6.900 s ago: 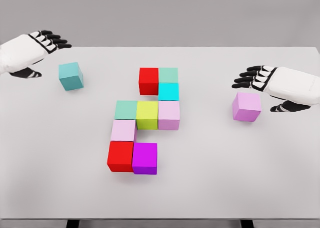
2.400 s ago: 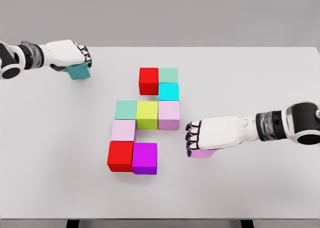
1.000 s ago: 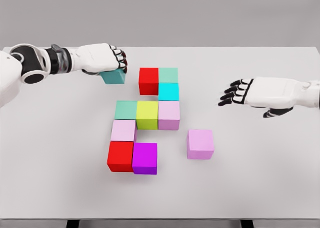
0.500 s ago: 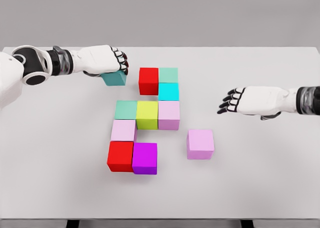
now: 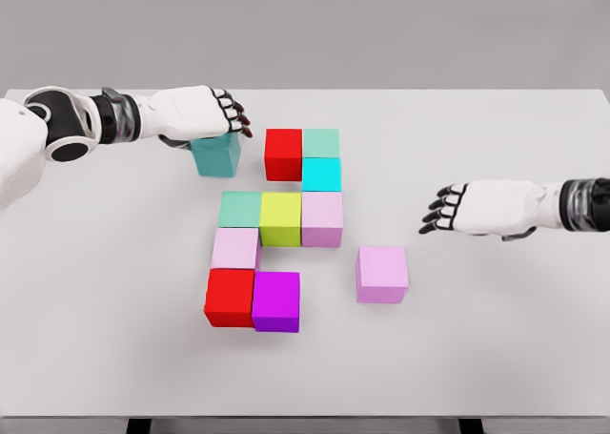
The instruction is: Assemble the squares on the desktop into the number 2
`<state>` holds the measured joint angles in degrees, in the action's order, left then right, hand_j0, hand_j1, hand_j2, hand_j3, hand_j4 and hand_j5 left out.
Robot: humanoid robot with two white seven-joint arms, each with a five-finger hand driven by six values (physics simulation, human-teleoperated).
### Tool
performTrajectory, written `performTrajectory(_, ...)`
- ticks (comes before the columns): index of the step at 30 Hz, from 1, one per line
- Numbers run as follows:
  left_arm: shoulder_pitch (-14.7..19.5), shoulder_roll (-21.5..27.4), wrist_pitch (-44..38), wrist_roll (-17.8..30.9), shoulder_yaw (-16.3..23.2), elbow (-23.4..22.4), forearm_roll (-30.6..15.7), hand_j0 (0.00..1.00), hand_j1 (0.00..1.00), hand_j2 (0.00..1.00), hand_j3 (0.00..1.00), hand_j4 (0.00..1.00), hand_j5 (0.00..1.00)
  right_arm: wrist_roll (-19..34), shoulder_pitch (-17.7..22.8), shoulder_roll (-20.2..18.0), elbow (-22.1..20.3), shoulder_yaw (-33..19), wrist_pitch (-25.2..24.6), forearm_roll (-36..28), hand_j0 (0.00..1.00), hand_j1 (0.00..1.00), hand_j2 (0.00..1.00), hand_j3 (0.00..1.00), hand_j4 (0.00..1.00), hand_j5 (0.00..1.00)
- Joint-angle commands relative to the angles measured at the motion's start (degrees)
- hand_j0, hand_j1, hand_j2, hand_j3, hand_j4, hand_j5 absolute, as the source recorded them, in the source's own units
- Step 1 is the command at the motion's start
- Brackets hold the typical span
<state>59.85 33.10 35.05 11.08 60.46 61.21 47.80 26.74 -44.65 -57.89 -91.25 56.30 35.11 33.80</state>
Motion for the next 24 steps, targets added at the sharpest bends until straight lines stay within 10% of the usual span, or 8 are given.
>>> performTrajectory(1, 0.00, -0.06, -0.05, -0.09, -0.17, -0.92, -0.34, 1.00, 1.00, 1.00, 1.00, 1.00, 1.00, -0.02, 0.00, -0.38, -2.52, 0.48, -0.11, -0.22, 1.00, 1.00, 1.00, 1.00, 1.00, 1.00)
performTrajectory(14, 0.62, 5.30, -0.05, -0.09, -0.43, -2.85, -7.45, 1.00, 1.00, 1.00, 1.00, 1.00, 1.00, -0.02, 0.62, -0.56, -6.13, 2.94, -0.11, -0.14, 1.00, 1.00, 1.00, 1.00, 1.00, 1.00)
performTrajectory(24, -1.93, 15.15, -0.05, -0.09, -0.17, 7.43, -12.73, 1.00, 1.00, 1.00, 1.00, 1.00, 1.00, -0.02, 0.97, -0.56, -8.15, 2.94, -0.11, -0.14, 1.00, 1.00, 1.00, 1.00, 1.00, 1.00)
